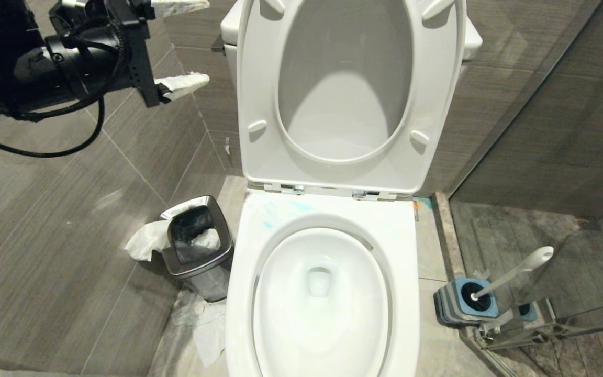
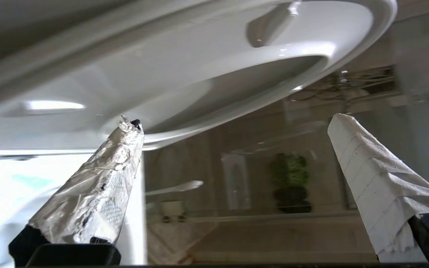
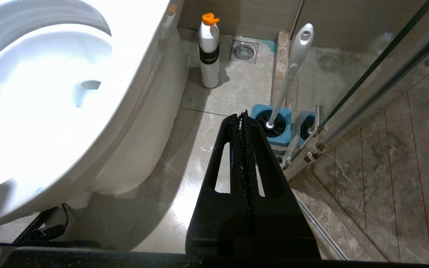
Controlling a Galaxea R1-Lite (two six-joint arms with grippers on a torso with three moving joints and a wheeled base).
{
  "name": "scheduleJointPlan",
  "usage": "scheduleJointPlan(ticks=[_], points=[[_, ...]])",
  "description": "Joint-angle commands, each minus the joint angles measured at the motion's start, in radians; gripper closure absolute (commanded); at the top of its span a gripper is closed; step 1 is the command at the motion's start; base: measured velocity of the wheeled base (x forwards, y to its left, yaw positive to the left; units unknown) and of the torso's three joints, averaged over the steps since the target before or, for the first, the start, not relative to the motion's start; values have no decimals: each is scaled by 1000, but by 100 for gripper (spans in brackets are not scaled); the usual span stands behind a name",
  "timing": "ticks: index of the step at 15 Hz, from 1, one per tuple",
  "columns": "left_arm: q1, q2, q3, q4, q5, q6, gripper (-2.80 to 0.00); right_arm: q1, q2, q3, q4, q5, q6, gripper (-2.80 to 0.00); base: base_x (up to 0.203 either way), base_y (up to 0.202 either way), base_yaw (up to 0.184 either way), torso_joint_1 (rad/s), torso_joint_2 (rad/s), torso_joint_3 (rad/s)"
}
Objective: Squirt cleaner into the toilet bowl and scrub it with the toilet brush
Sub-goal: Pour in the cleaning agent
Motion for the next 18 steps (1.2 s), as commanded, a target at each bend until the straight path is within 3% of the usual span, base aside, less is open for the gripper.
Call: scheduleJointPlan(ticks=[1,4,7,9,13,16,18], points=[[21,-32,3,61,0,175,-280,0,0,0,1,0,1,0,0,0,0,0,0,0],[51,-38,2,101,17,433,-280,0,0,0,1,0,1,0,0,0,0,0,0,0],[44,-41,1,104,109,614,-280,0,0,0,1,0,1,0,0,0,0,0,0,0],[11,-52,2,106,198,674,-280,0,0,0,1,0,1,0,0,0,0,0,0,0],[-47,-110,68,157,352,727,-280,0,1,0,1,0,1,0,0,0,0,0,0,0],[-83,-165,168,157,444,850,-280,0,0,0,0,0,1,0,0,0,0,0,0,0],[-84,-176,177,154,484,913,-280,0,0,0,1,0,1,0,0,0,0,0,0,0]])
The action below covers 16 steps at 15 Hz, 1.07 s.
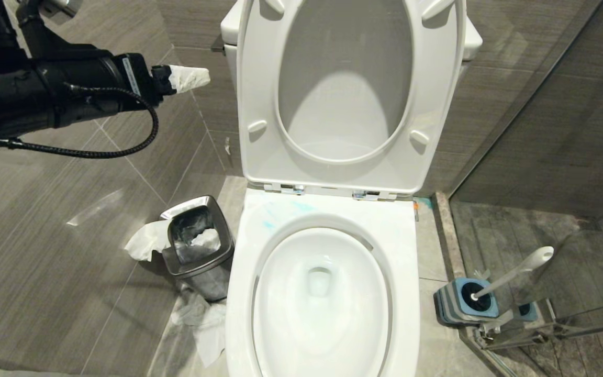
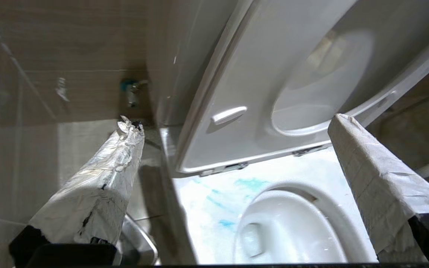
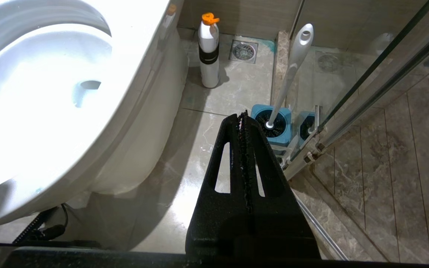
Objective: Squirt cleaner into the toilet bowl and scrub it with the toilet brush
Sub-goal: Pour in the cleaning agent
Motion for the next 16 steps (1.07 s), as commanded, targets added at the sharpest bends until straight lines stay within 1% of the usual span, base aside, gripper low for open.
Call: scheduleJointPlan(ticks=[1,3,5,6,11,16], points=[[-3,-34,8,-4,30,58,-280,0,1,0,0,0,1,0,0,0,0,0,0,0],[-3,-66,12,-2,41,82,-280,0,0,0,0,0,1,0,0,0,0,0,0,0],[0,-98,25,0,55,85,-280,0,0,0,0,0,1,0,0,0,0,0,0,0],[2,-108,31,-2,56,81,0,0,0,0,0,0,1,0,0,0,0,0,0,0],[3,-151,31,-4,60,76,0,0,0,0,0,0,1,0,0,0,0,0,0,0],[1,-266,30,5,83,75,0,0,0,0,0,0,1,0,0,0,0,0,0,0]])
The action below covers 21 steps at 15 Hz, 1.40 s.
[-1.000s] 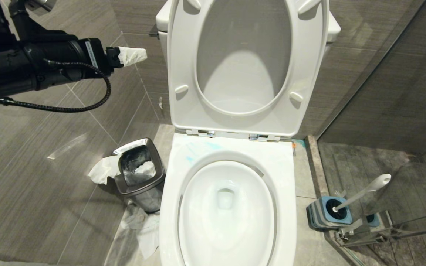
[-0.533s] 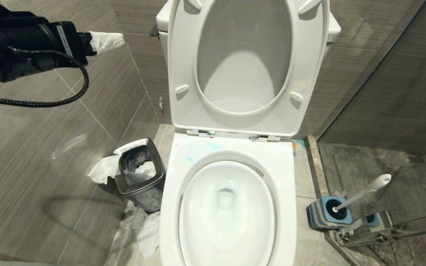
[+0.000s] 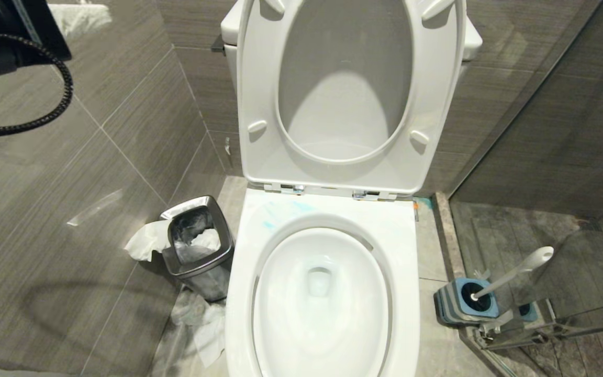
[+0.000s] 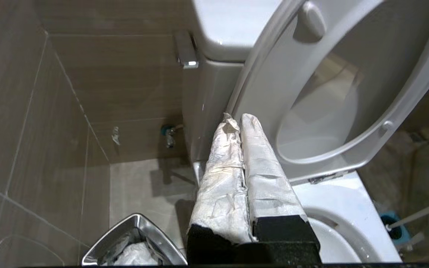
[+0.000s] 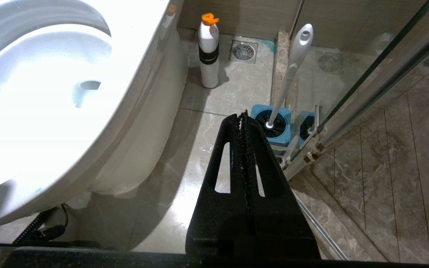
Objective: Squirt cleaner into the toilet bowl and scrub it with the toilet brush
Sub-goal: Pour in the cleaning agent
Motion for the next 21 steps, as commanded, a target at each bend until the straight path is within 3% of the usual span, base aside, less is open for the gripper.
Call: scheduleJointPlan(ticks=[1,6,8,11,17,21], points=[[0,-82,-3,-1,2,-1,0,0,0,0,1,1,1,0,0,0,0,0,0,0],[2,-229,-14,-7,-33,-18,0,0,1,0,0,1,1,0,0,0,0,0,0,0],[16,-292,-22,-6,-130,-34,0,0,0,0,1,1,1,0,0,0,0,0,0,0],[115,-394,-20,27,-232,-67,0,0,0,0,1,1,1,0,0,0,0,0,0,0],[197,-603,8,255,-284,-72,0,0,2,0,1,1,1,0,0,0,0,0,0,0],[234,-788,126,355,-282,-71,0,0,0,0,1,1,1,0,0,0,0,0,0,0]])
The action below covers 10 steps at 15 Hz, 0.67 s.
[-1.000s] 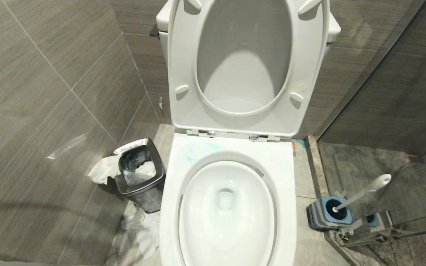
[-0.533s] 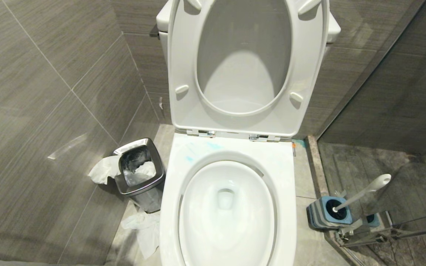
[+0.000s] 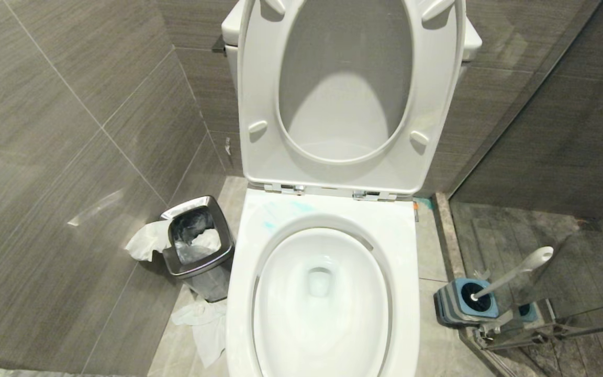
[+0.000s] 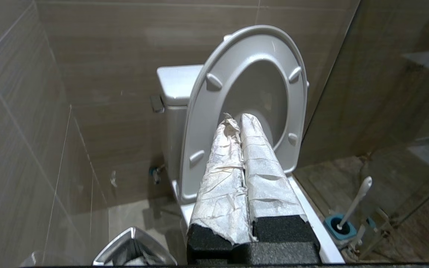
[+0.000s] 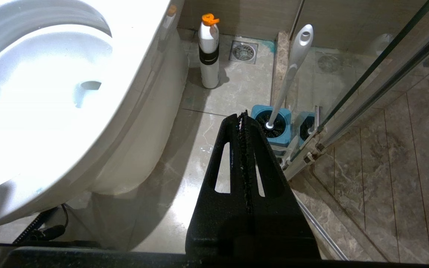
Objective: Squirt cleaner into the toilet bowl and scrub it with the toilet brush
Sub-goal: Pour in the cleaning agent
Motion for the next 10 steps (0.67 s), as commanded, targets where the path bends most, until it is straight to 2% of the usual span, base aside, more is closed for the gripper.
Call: scheduleJointPlan(ticks=[1,7,10], points=[[28,-155,90,32,-3,-1,0,0,1,0,0,0,1,0,0,0,0,0,0,0],[44,-419,341,50,12,1,0,0,0,0,0,0,1,0,0,0,0,0,0,0],[42,-510,443,50,72,17,0,0,0,0,0,0,1,0,0,0,0,0,0,0]])
